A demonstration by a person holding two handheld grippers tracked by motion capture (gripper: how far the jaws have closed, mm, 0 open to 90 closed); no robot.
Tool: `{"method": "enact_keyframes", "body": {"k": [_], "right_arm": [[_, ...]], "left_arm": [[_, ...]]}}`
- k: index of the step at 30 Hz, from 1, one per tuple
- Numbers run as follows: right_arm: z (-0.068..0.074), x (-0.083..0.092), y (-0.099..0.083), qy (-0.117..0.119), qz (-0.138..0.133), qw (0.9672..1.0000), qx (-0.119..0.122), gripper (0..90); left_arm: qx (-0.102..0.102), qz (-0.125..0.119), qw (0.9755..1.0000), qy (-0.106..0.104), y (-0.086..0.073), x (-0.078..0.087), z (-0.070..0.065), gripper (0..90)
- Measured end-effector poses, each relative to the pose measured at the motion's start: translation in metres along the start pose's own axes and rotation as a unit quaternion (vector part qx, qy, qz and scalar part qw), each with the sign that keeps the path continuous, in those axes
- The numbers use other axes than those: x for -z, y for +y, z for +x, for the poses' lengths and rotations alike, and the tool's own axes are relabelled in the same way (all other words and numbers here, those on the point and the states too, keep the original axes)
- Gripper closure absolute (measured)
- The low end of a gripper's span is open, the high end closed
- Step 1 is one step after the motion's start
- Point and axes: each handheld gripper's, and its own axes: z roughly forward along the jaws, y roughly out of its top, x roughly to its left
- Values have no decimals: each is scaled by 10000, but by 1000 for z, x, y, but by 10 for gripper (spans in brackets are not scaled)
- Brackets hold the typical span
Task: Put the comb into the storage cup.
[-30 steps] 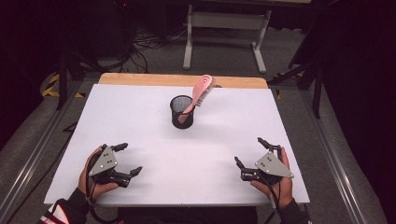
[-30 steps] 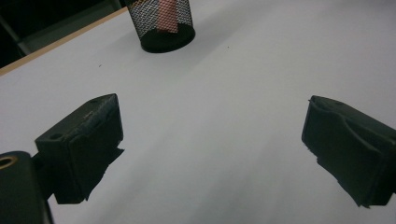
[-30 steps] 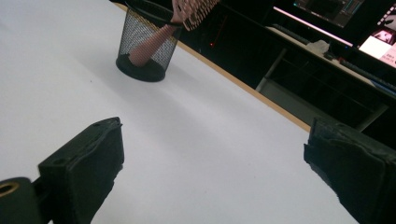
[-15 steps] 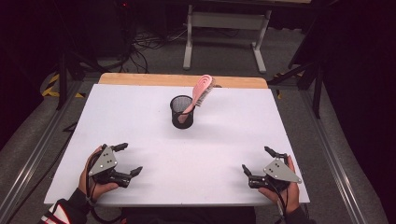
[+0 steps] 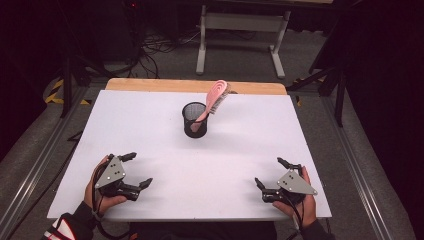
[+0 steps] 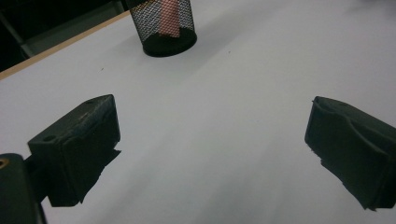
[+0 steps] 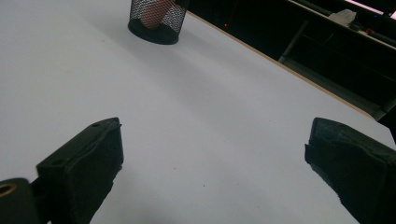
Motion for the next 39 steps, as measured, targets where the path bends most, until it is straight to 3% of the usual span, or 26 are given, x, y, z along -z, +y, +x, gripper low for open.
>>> {"method": "enact_keyframes", "body": {"k": [10,39], "right_arm": [[6,1,5,-32,-23,10000,52,49],[7,-3,6,13,-35,9999,112,51]], "left_arm": [[-47,25,10000,-39,-1,0,-1,45],[-33,57,10000,33,-2,1,-1,47]]}}
